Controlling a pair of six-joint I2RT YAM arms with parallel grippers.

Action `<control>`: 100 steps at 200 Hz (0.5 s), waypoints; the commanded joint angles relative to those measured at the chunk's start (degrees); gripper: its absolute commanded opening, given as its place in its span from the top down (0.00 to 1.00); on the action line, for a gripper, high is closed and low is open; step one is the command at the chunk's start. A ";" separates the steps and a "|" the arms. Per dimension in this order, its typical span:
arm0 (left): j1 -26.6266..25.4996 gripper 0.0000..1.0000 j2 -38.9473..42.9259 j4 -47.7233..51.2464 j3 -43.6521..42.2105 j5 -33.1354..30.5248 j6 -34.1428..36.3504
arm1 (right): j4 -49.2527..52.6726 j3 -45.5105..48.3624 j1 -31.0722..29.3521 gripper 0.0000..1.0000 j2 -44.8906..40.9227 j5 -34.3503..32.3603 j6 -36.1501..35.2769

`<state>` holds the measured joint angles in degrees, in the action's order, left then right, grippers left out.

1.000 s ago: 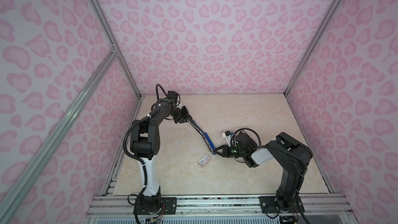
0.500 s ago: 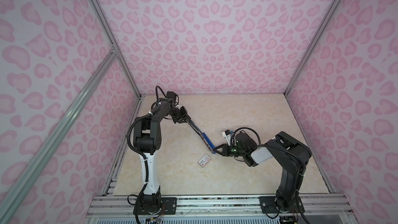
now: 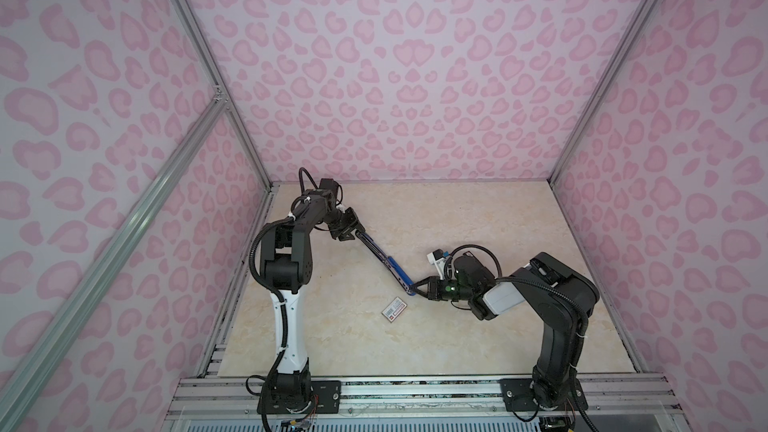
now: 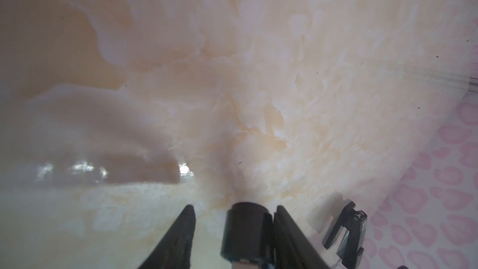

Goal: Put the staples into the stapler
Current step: 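Pull the blue stapler's top open with the left gripper, right gripper holding base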

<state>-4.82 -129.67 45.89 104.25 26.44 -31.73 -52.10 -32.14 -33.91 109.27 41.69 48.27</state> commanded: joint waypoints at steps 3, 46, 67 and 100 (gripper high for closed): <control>0.42 0.41 1.17 -0.19 0.65 -3.10 0.78 | 1.47 0.23 0.18 1.00 0.33 -1.97 0.77; 1.12 0.38 5.91 -1.21 -1.18 -4.77 -0.07 | 0.69 0.07 0.32 1.00 0.67 -1.64 2.12; 1.22 0.37 10.13 -2.85 -4.23 -6.42 -0.69 | 1.30 -0.95 0.55 1.00 0.55 -1.61 3.33; 1.30 0.37 17.35 -7.22 -11.68 -4.75 -2.73 | 6.70 -4.72 0.69 1.00 -0.11 -1.97 4.14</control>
<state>-3.64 -116.44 42.59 96.84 21.02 -32.40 -49.60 -34.63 -33.30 109.30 40.71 50.87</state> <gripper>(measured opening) 0.633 0.077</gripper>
